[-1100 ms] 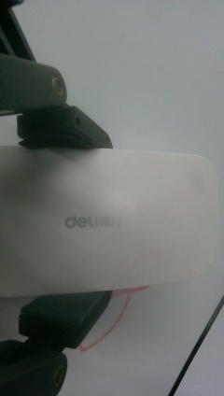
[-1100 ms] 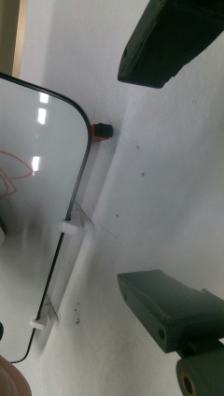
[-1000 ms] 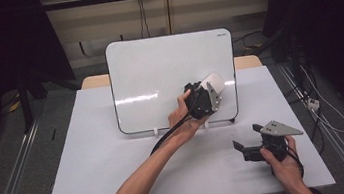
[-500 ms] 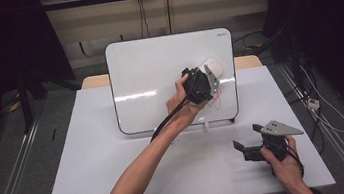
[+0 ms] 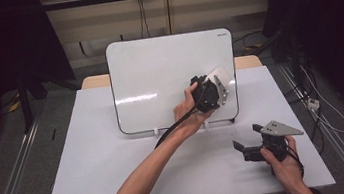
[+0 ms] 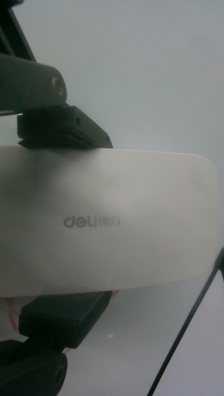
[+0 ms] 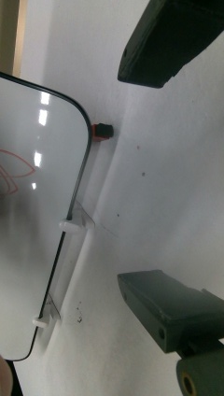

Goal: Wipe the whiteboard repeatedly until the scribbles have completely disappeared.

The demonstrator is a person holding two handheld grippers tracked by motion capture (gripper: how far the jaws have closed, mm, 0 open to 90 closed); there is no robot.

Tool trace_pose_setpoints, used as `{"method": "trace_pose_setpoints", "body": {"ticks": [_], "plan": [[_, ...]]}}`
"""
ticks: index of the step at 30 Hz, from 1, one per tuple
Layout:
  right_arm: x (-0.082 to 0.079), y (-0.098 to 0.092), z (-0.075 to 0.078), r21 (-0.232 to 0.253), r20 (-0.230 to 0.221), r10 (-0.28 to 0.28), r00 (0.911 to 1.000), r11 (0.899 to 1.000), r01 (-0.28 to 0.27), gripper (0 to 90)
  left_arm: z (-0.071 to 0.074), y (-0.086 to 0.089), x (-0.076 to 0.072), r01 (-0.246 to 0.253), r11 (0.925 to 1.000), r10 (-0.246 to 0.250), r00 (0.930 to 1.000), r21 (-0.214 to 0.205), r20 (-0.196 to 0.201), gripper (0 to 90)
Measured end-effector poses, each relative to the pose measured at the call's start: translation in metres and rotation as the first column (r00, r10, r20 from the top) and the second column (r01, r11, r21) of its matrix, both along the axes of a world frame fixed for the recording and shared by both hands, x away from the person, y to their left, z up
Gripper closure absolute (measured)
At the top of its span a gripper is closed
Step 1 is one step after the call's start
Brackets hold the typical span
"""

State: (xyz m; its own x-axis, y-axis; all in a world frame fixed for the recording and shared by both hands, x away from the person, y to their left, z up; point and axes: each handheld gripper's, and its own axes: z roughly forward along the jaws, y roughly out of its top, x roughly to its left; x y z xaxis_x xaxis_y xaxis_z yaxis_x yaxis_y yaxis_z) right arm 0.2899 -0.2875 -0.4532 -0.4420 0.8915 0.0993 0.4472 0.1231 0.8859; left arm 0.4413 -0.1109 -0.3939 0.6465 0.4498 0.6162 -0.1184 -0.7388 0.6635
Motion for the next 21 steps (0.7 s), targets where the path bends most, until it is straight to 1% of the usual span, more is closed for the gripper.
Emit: {"method": "trace_pose_setpoints", "body": {"ticks": [1, 2, 5, 7, 11, 12, 14, 15, 17, 19, 20, 21], "plan": [[0.000, 0.000, 0.000, -0.001, 0.000, -0.002, 1.0000, 1.000, 0.002, 4.0, -0.001, 0.000, -0.001, 0.003, 1.0000, -0.003, 1.0000, 0.003, -0.001, 31.1], [0.000, -0.001, 0.000, 0.001, -0.001, -0.002, 1.0000, 1.000, 0.002, 4.0, -0.002, -0.001, -0.003, 0.006, 0.9999, -0.006, 1.0000, 0.015, -0.002, 31.2], [0.000, -0.001, 0.000, 0.000, -0.001, -0.003, 1.0000, 1.000, 0.003, 4.0, -0.004, -0.001, -0.004, 0.009, 0.9999, -0.009, 1.0000, 0.008, 0.002, 31.1], [-0.001, 0.000, 0.000, 0.000, -0.002, -0.003, 1.0000, 1.000, 0.003, 4.0, -0.005, -0.001, -0.005, 0.010, 0.9999, -0.010, 0.9999, 0.009, -0.008, 31.1], [0.000, 0.000, 0.000, -0.003, 0.000, 0.000, 1.0000, 1.000, 0.000, 4.0, -0.011, 0.000, -0.011, 0.023, 0.9987, -0.023, 0.9997, 0.046, 0.000, 31.2], [0.000, 0.000, 0.000, -0.006, 0.001, 0.002, 1.0000, 1.000, -0.002, 4.0, -0.012, -0.001, -0.011, 0.023, 0.9994, -0.023, 0.9997, 0.025, -0.005, 31.2], [0.000, 0.001, 0.000, -0.003, 0.000, 0.001, 1.0000, 1.000, -0.001, 4.0, -0.013, -0.001, -0.013, 0.020, 0.9991, -0.020, 0.9998, 0.037, -0.002, 31.1], [0.000, 0.001, 0.000, -0.003, -0.002, 0.000, 1.0000, 1.000, 0.000, 4.0, -0.013, -0.001, -0.014, 0.022, 0.9983, -0.022, 0.9998, 0.054, -0.003, 31.1], [0.000, 0.001, 0.000, -0.007, -0.002, 0.006, 1.0000, 1.000, -0.006, 4.0, -0.016, -0.001, -0.017, 0.030, 0.9974, -0.030, 0.9995, 0.065, -0.005, 31.1], [0.001, 0.001, 0.000, -0.006, -0.002, 0.003, 1.0000, 1.000, -0.003, 4.0, -0.019, 0.000, -0.020, 0.035, 0.9967, -0.035, 0.9994, 0.073, -0.004, 31.1], [0.001, 0.001, 0.000, -0.005, -0.002, 0.001, 1.0000, 1.000, -0.001, 4.0, -0.020, 0.000, -0.020, 0.038, 0.9968, -0.038, 0.9993, 0.070, -0.004, 31.1], [0.001, 0.001, 0.000, -0.008, -0.001, 0.003, 1.0000, 1.000, -0.003, 4.0, -0.021, 0.000, -0.021, 0.040, 0.9968, -0.039, 0.9992, 0.070, -0.011, 31.1]]}}
